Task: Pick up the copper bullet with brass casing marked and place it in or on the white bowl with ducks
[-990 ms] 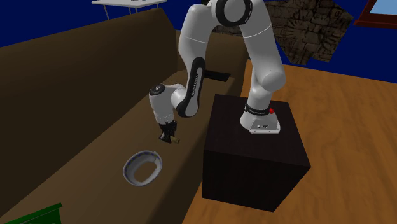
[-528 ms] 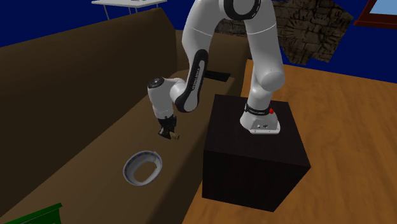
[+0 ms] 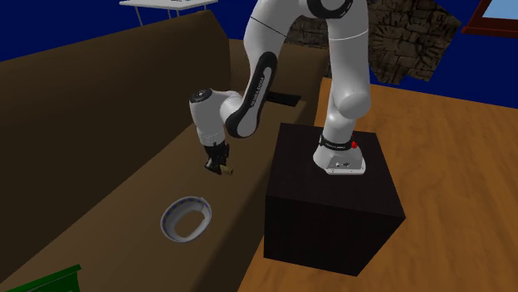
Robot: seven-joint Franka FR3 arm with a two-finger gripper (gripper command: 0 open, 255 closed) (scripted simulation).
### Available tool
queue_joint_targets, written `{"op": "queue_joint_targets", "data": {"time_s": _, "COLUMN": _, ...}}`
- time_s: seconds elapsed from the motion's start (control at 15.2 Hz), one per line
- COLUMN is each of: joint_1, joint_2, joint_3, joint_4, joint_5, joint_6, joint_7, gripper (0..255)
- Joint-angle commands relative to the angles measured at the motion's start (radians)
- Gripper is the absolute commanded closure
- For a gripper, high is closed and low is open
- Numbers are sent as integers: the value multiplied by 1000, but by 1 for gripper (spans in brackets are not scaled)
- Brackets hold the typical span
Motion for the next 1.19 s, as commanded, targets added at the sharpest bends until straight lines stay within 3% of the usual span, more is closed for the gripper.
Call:
{"op": "queue_joint_targets", "data": {"time_s": 0.0, "joint_1": -9, "joint_2": -30, "joint_3": 13, "joint_4": -4, "joint_5": 24, "joint_6": -23, "joint_7": -19, "gripper": 255}}
{"op": "queue_joint_targets", "data": {"time_s": 0.73, "joint_1": -34, "joint_2": -172, "joint_3": 54, "joint_4": 1, "joint_5": 138, "joint_6": -154, "joint_7": -104, "gripper": 255}}
{"op": "queue_joint_targets", "data": {"time_s": 1.12, "joint_1": 57, "joint_2": -21, "joint_3": 79, "joint_4": 203, "joint_5": 68, "joint_6": -231, "joint_7": 49, "gripper": 255}}
